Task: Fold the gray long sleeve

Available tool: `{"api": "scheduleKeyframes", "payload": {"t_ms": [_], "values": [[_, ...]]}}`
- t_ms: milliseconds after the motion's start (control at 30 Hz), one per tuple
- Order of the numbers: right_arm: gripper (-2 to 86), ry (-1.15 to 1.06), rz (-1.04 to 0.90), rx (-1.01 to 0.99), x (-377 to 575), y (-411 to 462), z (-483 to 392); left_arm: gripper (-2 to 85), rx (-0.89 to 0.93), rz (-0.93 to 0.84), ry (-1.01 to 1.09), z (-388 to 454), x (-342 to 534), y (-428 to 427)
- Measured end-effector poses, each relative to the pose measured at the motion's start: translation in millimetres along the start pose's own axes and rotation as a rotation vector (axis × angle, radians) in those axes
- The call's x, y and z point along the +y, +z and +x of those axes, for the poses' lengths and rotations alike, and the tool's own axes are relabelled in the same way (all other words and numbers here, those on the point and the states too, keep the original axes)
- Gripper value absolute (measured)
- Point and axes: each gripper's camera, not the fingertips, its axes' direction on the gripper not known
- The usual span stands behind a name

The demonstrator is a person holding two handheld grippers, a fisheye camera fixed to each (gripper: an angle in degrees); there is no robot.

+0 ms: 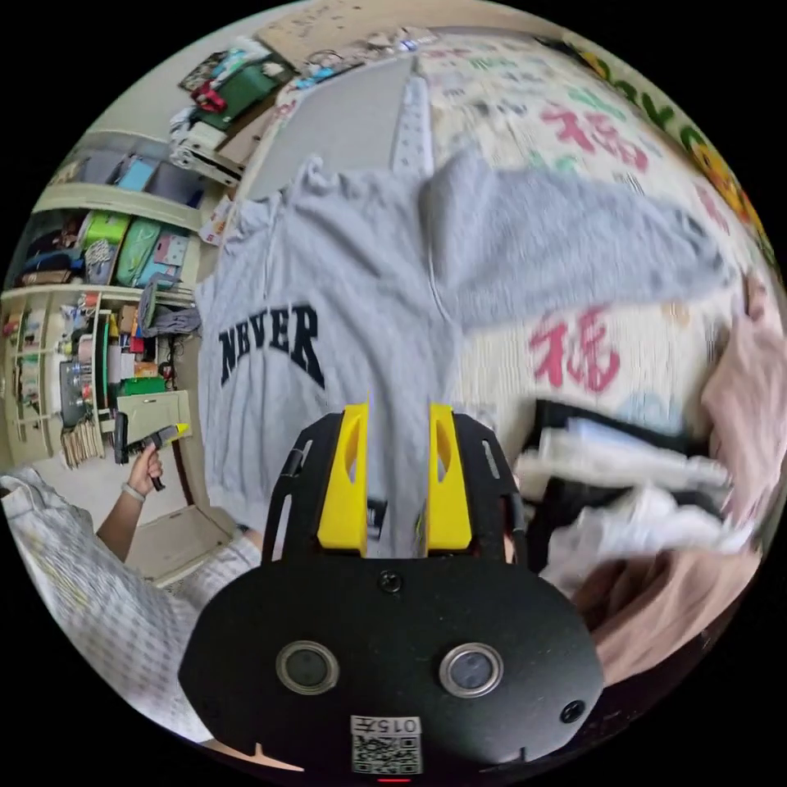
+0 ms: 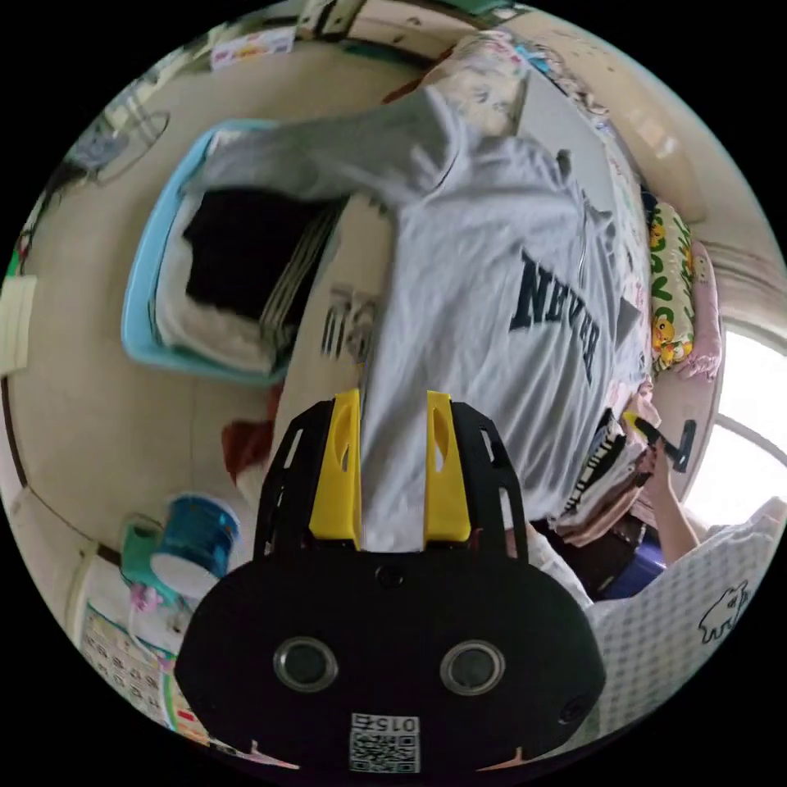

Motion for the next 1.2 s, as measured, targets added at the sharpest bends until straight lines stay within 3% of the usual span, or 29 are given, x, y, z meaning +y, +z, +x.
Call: {"api": "scheduleKeyframes", "payload": {"t_ms": [133, 333, 800, 967, 1200], "values": [[11.5, -0.039, -0.077, 0.041, 6.3, 55.2, -44.7, 12.6, -0.044, -0.131, 0.104, 16.6, 68.0, 24.3], [8.5, 0.051, -0.194, 0.086, -13.0, 121.4, -79.5, 11.3, -0.069, -0.273, 0.098, 7.2, 120.3, 49.6], [1.4, 0.132, -0.190, 0.057, -28.7, 198.9, -118.4, 3.6, -0.074, -0.336, 0.053, -26.9, 208.2, 23.0], [-0.1, 0.184, -0.136, -0.057, -16.2, 200.9, -122.0, 1.6, 0.008, -0.362, -0.029, -44.5, 247.6, -8.9], [-0.1, 0.211, -0.186, -0.237, -5.6, 249.6, -105.9, 1.1, 0.209, -0.415, -0.043, -90.3, 284.2, 32.4]]}}
